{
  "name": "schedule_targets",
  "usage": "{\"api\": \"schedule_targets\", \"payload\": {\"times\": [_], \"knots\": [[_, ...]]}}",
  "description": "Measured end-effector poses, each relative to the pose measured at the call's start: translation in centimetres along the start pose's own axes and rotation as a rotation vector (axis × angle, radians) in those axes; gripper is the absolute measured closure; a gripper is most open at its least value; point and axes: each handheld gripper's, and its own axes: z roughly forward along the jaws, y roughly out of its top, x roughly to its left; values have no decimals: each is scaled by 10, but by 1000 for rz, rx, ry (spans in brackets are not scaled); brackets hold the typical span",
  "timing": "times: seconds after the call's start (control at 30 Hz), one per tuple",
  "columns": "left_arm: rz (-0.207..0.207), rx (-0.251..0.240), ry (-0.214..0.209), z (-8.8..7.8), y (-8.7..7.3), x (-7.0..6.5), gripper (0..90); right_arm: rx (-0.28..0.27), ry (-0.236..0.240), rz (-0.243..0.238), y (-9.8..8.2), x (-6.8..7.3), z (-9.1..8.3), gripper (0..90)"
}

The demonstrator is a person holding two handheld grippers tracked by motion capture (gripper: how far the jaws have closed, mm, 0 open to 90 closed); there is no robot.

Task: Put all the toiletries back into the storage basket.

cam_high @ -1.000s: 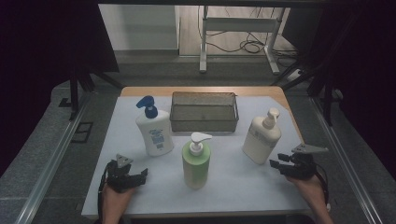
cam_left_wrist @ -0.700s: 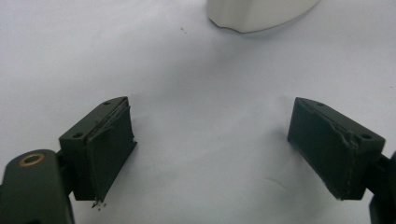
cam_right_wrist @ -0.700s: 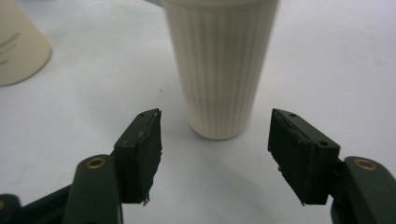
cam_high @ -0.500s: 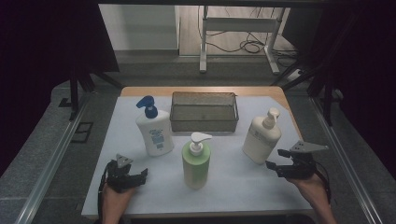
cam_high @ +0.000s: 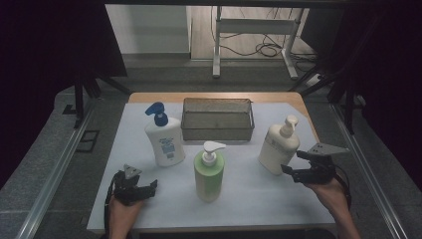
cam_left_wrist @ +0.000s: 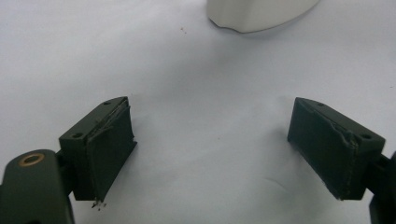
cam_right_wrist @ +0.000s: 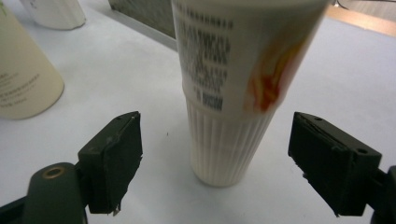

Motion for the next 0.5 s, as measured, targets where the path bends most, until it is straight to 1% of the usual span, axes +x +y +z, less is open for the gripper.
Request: {"api": "schedule_targets", "payload": {"times": [0.27,0.3,0.5], "knots": [[0,0,0,0,0,0,139,-23,-17,18,12,0,8,173],[0,0,0,0,0,0,139,-32,-22,23,15,0,10,173],[1,0,0,0,0,0,139,-46,-22,28,22,0,15,174]]}}
